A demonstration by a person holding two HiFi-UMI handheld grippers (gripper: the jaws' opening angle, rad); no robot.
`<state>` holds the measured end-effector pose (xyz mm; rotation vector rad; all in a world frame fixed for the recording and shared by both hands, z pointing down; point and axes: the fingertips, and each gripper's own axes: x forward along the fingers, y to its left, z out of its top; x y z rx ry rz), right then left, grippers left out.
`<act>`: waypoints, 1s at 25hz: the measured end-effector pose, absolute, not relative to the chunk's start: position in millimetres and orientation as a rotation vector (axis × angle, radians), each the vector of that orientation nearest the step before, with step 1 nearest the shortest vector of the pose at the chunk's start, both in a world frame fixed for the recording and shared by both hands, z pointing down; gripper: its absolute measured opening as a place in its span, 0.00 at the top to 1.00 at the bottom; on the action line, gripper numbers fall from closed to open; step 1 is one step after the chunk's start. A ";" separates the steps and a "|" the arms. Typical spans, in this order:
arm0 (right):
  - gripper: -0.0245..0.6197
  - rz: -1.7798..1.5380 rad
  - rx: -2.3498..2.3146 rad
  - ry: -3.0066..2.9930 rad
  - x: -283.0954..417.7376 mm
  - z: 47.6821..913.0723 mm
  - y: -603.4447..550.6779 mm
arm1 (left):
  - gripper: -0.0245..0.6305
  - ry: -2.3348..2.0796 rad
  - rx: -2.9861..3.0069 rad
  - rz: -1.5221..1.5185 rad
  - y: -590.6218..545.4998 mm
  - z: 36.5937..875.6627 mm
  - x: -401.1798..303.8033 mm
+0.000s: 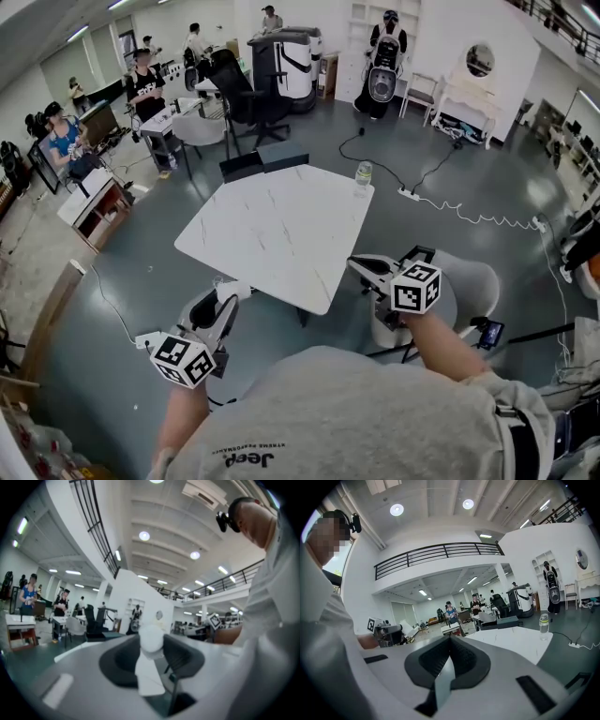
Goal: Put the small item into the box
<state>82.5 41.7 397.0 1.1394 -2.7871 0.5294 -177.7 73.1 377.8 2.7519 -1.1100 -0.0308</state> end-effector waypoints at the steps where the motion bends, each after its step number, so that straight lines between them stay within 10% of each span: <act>1: 0.95 0.527 1.143 -2.784 78.0 396.7 37.4 | 0.72 -1.112 2.751 -0.032 69.7 378.9 -184.0; 25: 0.95 0.629 1.011 -2.827 116.1 435.1 -96.4 | 0.72 -1.275 2.664 0.033 -39.4 394.7 -156.9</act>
